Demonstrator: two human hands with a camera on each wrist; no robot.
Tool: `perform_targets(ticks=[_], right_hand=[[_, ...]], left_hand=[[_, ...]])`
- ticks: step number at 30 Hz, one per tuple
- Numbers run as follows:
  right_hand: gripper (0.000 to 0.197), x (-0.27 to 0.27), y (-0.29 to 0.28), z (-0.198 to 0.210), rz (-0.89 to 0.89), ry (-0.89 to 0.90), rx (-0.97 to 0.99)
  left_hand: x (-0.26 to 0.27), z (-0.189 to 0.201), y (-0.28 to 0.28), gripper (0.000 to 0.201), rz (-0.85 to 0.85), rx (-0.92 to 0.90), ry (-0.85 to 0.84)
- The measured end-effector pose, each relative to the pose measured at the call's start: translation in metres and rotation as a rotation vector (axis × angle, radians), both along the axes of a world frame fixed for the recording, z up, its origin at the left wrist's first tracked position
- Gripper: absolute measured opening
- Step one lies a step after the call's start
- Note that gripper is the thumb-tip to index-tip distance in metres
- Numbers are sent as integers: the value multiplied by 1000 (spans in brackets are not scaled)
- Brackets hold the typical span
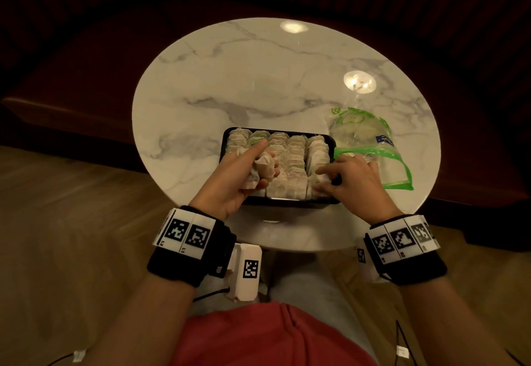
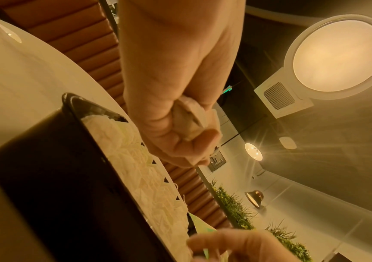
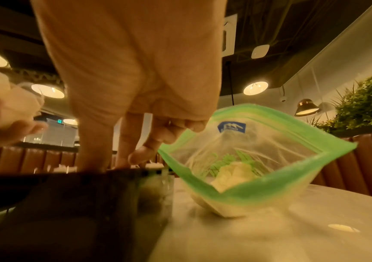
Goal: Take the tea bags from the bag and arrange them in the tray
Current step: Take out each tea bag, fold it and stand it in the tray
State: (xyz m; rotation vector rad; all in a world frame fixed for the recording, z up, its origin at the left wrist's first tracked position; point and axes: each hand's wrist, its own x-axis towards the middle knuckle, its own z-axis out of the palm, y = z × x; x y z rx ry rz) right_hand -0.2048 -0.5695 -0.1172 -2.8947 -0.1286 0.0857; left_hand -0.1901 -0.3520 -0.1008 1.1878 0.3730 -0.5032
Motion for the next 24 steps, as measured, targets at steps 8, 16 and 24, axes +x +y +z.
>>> perform_targets(ticks=[8, 16, 24], right_hand=[[19, -17, 46, 38, 160, -245, 653], [12, -15, 53, 34, 126, -197, 754], [11, -16, 44, 41, -16, 73, 1319]], left_hand=[[-5, 7, -10, 34, -20, -45, -10], [-7, 10, -11, 36, -75, -98, -13], [-4, 8, -7, 30, -61, -104, 19]])
